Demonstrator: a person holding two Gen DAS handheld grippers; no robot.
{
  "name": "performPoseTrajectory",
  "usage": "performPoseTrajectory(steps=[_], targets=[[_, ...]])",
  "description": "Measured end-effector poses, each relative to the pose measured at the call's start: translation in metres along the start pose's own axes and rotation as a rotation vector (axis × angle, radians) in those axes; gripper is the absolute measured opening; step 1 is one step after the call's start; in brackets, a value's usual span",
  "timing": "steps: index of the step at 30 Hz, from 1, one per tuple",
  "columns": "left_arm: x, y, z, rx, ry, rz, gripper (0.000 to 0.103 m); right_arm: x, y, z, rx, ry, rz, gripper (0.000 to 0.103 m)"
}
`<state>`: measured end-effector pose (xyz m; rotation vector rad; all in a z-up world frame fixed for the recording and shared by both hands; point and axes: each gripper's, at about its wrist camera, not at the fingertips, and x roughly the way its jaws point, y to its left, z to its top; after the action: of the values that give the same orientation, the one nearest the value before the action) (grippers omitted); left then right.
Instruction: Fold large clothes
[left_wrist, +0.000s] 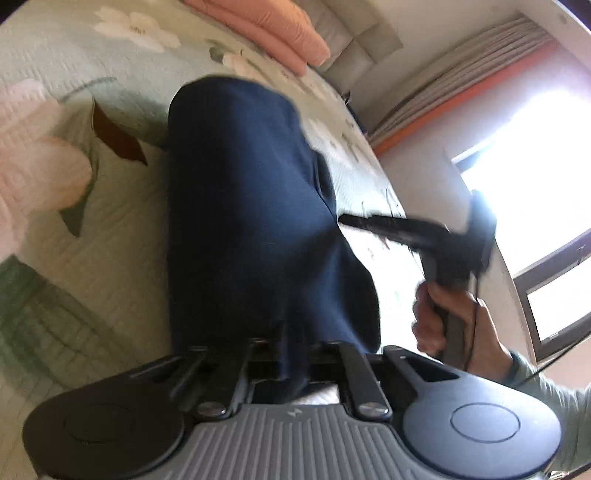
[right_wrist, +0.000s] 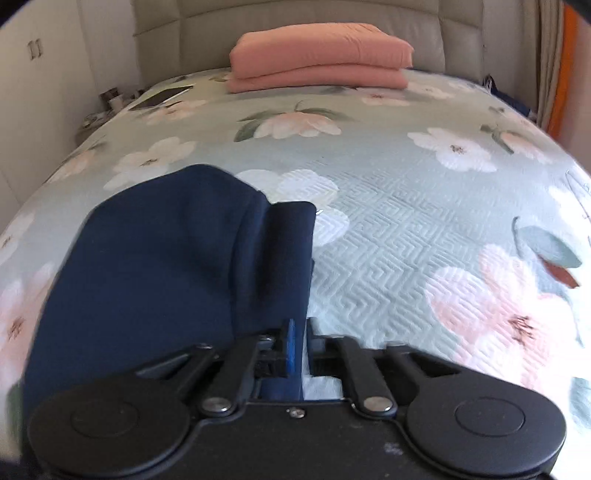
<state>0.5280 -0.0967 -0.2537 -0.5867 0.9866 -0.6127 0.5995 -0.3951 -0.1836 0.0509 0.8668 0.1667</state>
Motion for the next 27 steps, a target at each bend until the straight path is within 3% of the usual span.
performPoseTrajectory(steps=[3, 6, 8, 9, 12, 19, 21, 23, 25, 27], targets=[[-0.001, -0.016, 0.003, 0.054, -0.056, 0.008, 0.027, -0.018, 0.030, -0.023, -0.049, 0.030, 0.102, 0.014], [0.029, -0.011, 0.005, 0.040, -0.009, 0.051, 0.022, -0.010, 0.041, -0.063, -0.050, 0.133, 0.026, 0.014], [0.038, -0.010, -0.008, 0.061, 0.001, 0.078, 0.011, -0.005, 0.029, -0.092, 0.012, 0.206, -0.012, 0.012], [0.037, -0.006, -0.010, 0.042, 0.007, 0.073, 0.009, -0.012, 0.023, -0.101, 0.038, 0.178, -0.001, 0.011], [0.032, 0.007, -0.013, -0.019, 0.015, 0.060, 0.003, -0.025, 0.022, -0.111, 0.026, 0.176, -0.020, 0.009], [0.041, 0.002, -0.033, 0.047, 0.144, 0.150, 0.004, -0.036, 0.008, -0.115, 0.092, 0.254, -0.009, 0.010], [0.033, -0.006, -0.035, 0.073, 0.145, 0.162, 0.009, -0.047, -0.004, -0.126, 0.116, 0.295, -0.041, 0.020], [0.024, -0.010, -0.032, 0.073, 0.129, 0.155, 0.015, -0.058, -0.016, -0.128, 0.143, 0.302, -0.103, 0.058], [0.024, -0.005, -0.025, 0.042, 0.124, 0.152, 0.015, -0.068, -0.027, -0.122, 0.175, 0.282, -0.145, 0.078], [0.015, -0.008, -0.019, 0.024, 0.116, 0.153, 0.015, -0.078, -0.035, -0.110, 0.202, 0.221, -0.145, 0.078]])
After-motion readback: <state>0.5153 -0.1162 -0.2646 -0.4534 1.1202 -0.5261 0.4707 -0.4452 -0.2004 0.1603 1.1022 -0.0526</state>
